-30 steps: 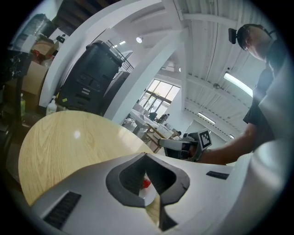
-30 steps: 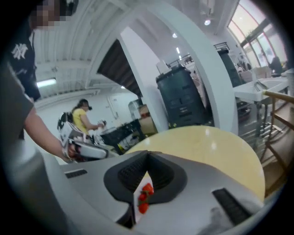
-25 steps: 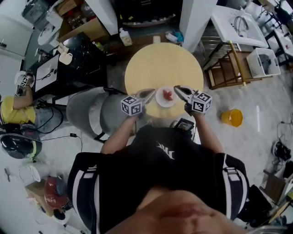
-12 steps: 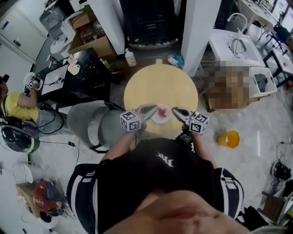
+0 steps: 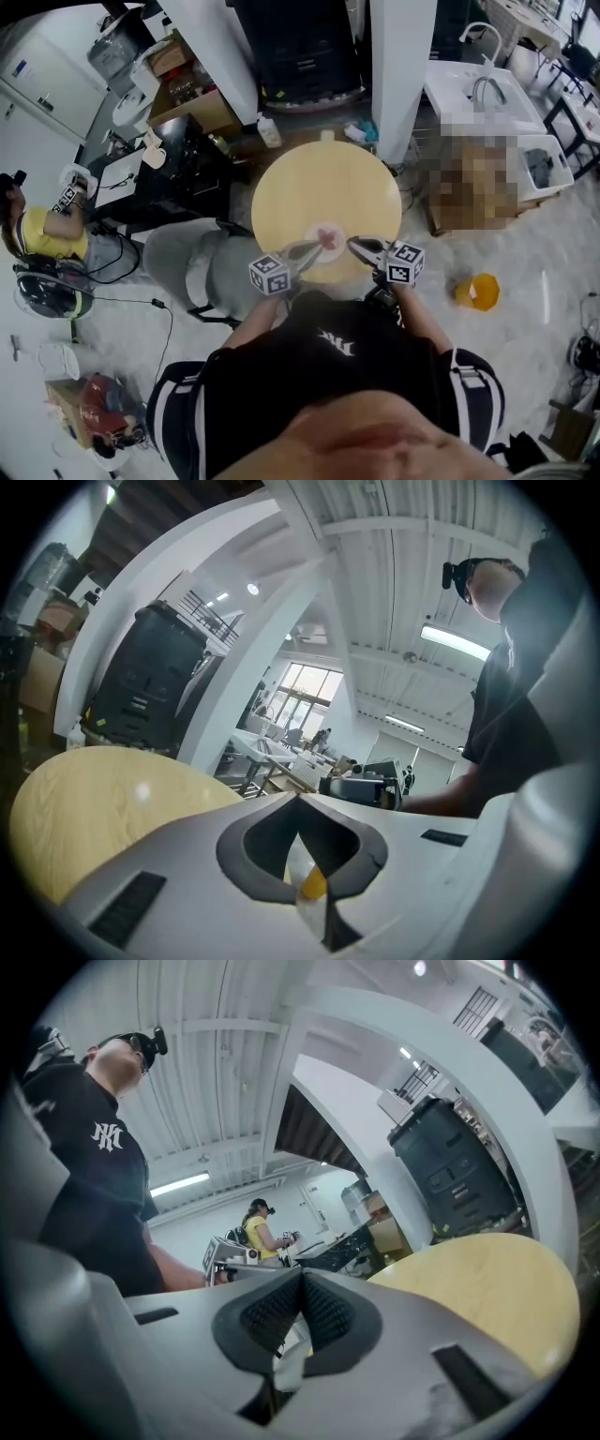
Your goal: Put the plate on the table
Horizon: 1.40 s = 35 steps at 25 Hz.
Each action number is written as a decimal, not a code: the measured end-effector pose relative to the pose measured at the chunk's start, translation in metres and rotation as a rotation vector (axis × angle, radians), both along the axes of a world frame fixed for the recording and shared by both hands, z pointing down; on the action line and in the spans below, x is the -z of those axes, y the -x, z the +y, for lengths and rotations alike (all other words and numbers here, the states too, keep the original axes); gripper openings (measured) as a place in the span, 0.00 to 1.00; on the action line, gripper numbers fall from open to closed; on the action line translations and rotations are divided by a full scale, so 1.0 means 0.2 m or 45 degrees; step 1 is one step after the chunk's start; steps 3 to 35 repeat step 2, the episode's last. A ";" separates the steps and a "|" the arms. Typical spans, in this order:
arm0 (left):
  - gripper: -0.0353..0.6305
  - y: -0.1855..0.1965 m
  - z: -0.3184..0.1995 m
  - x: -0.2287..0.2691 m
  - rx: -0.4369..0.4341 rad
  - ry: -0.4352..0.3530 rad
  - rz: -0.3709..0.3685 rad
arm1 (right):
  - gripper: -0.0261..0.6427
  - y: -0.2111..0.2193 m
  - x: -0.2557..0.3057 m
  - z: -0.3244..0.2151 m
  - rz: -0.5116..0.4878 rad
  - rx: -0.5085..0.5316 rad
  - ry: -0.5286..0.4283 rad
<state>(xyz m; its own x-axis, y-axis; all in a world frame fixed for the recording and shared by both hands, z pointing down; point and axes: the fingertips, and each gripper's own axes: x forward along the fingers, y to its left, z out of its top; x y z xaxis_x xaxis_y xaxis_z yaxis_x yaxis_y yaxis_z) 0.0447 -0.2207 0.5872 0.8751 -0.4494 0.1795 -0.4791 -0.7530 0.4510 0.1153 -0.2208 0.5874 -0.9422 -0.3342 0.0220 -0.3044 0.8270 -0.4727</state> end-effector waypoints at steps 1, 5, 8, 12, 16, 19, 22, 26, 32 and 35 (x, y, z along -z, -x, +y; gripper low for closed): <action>0.06 -0.01 0.01 -0.01 -0.002 0.005 -0.009 | 0.04 0.00 0.01 0.00 -0.006 0.006 -0.011; 0.06 -0.01 0.01 -0.02 -0.002 0.011 -0.017 | 0.04 0.00 0.02 0.00 -0.011 0.011 -0.021; 0.06 -0.01 0.01 -0.02 -0.002 0.011 -0.017 | 0.04 0.00 0.02 0.00 -0.011 0.011 -0.021; 0.06 -0.01 0.01 -0.02 -0.002 0.011 -0.017 | 0.04 0.00 0.02 0.00 -0.011 0.011 -0.021; 0.06 -0.01 0.01 -0.02 -0.002 0.011 -0.017 | 0.04 0.00 0.02 0.00 -0.011 0.011 -0.021; 0.06 -0.01 0.01 -0.02 -0.002 0.011 -0.017 | 0.04 0.00 0.02 0.00 -0.011 0.011 -0.021; 0.06 -0.01 0.01 -0.02 -0.002 0.011 -0.017 | 0.04 0.00 0.02 0.00 -0.011 0.011 -0.021; 0.06 -0.01 0.01 -0.02 -0.002 0.011 -0.017 | 0.04 0.00 0.02 0.00 -0.011 0.011 -0.021; 0.06 -0.01 0.01 -0.02 -0.002 0.011 -0.017 | 0.04 0.00 0.02 0.00 -0.011 0.011 -0.021; 0.06 -0.01 0.01 -0.02 -0.002 0.011 -0.017 | 0.04 0.00 0.02 0.00 -0.011 0.011 -0.021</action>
